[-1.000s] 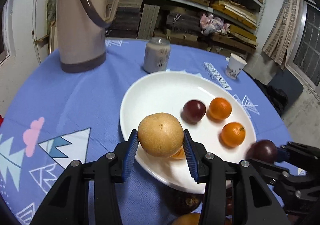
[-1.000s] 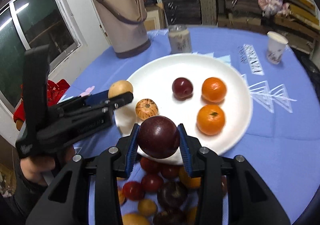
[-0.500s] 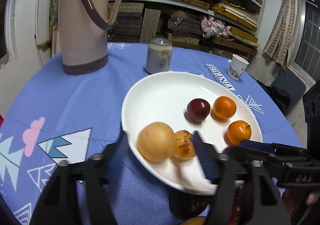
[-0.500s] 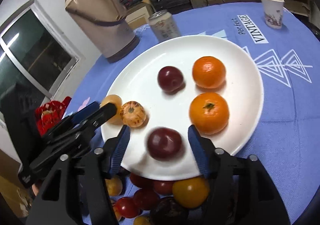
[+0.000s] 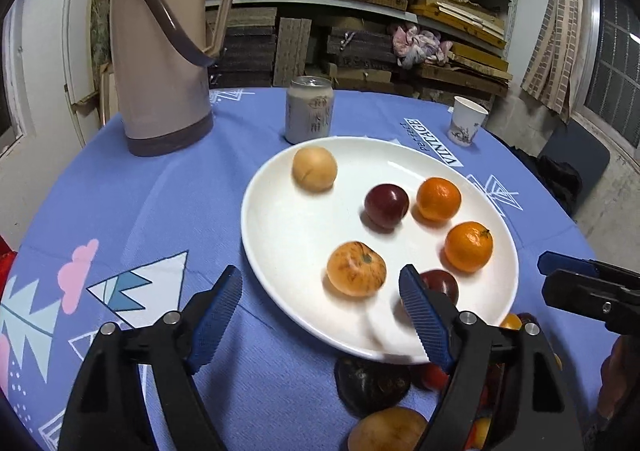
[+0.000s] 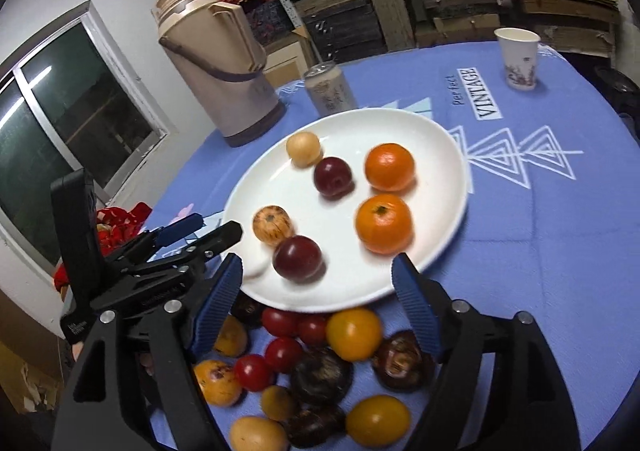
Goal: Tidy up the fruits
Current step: 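Withdraw both open tools from the plate toward the fruit pile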
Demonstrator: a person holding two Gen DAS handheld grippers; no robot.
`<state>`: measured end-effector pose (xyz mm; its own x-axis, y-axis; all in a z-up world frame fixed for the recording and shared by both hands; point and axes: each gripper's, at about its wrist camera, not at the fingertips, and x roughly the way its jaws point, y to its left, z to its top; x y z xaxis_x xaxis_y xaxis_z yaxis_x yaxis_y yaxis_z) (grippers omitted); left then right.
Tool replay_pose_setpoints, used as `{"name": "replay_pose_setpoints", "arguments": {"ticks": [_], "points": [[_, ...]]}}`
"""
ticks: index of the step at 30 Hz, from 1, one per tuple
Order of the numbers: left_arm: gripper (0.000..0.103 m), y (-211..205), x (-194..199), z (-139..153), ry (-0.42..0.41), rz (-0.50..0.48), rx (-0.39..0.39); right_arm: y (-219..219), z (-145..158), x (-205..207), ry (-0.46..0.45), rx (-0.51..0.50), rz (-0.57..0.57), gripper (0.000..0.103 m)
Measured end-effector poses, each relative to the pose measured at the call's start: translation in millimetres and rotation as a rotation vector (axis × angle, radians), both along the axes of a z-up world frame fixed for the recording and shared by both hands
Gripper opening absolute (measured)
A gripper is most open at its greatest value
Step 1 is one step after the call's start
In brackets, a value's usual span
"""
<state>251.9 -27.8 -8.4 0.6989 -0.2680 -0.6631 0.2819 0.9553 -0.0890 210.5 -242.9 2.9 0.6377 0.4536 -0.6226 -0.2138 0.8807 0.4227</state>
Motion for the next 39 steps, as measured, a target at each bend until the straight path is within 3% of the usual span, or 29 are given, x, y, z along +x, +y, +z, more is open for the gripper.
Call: {"name": "replay_pose_setpoints", "arguments": {"ticks": [4, 6, 10, 14, 21, 32, 39], "points": [[0.090, -0.2, -8.3, -0.1, 0.029, -0.028, -0.016, -9.6, -1.1, -5.7, -0.005, -0.025, -0.028, 0.078], [0.090, 0.5, -19.5, -1.9, 0.031, -0.040, -0.016, -18.2, -1.0, -10.3, -0.005, -0.017, -0.051, 0.083], [0.092, 6.1, -46.6, -6.7, 0.007, -0.027, 0.010, -29.5, 2.0, -24.6, -0.029, -0.008, -0.061, 0.083], [0.092, 18.8, -60.7, -5.9, 0.016, -0.007, -0.028, -32.9, -6.3, -40.4, -0.039, -0.018, -0.042, 0.083], [0.094, 29.9, -82.3, -4.9, 0.019, -0.031, -0.092, -54.7, -24.8, -69.3, -0.061, 0.107, -0.055, 0.088], [0.094, 6.1, -117.5, -15.3, 0.005, -0.121, 0.032, -60.2, -33.4, -83.0, -0.076, 0.177, -0.038, 0.088], [0.094, -9.1, -123.3, -24.0, 0.028, -0.175, 0.070, -53.3, -32.7, -84.8, -0.090, 0.157, -0.012, 0.088]]}}
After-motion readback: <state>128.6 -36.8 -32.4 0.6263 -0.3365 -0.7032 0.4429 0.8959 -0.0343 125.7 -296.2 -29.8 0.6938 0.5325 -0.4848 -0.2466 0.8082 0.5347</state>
